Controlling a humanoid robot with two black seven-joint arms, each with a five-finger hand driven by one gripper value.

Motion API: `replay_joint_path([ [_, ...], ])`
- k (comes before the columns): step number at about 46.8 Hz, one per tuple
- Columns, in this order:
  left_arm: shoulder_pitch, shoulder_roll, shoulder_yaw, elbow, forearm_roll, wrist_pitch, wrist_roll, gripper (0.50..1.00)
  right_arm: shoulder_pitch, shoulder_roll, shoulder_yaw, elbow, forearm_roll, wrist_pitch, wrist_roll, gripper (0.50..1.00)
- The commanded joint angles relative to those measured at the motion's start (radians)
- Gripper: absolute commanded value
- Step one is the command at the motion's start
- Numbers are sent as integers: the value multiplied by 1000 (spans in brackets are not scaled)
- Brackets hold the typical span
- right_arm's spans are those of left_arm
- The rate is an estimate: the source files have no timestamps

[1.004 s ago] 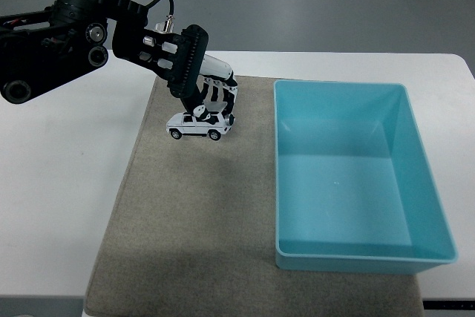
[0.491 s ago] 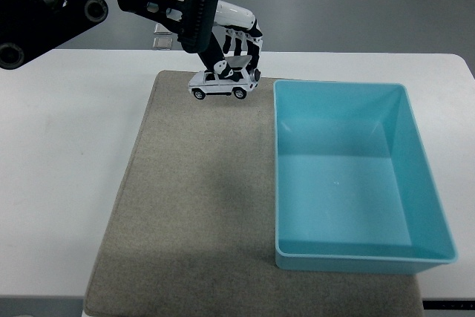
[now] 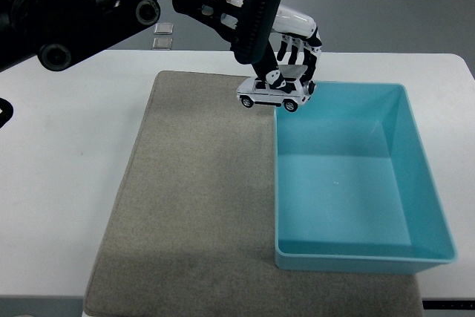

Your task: Left hand put the white car in the blue box

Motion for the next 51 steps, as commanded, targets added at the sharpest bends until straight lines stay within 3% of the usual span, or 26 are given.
replay_joint_path([
  [1,-1,-31,-3,0,0,0,0,500,0,0,0,0,0,0,0,936],
  [21,42,-152,-9,3,5,0,14,500,0,0,0,0,0,0,0,936],
  [51,140,-230,24,68,9,3,15,500,0,0,0,0,0,-1,0,936],
])
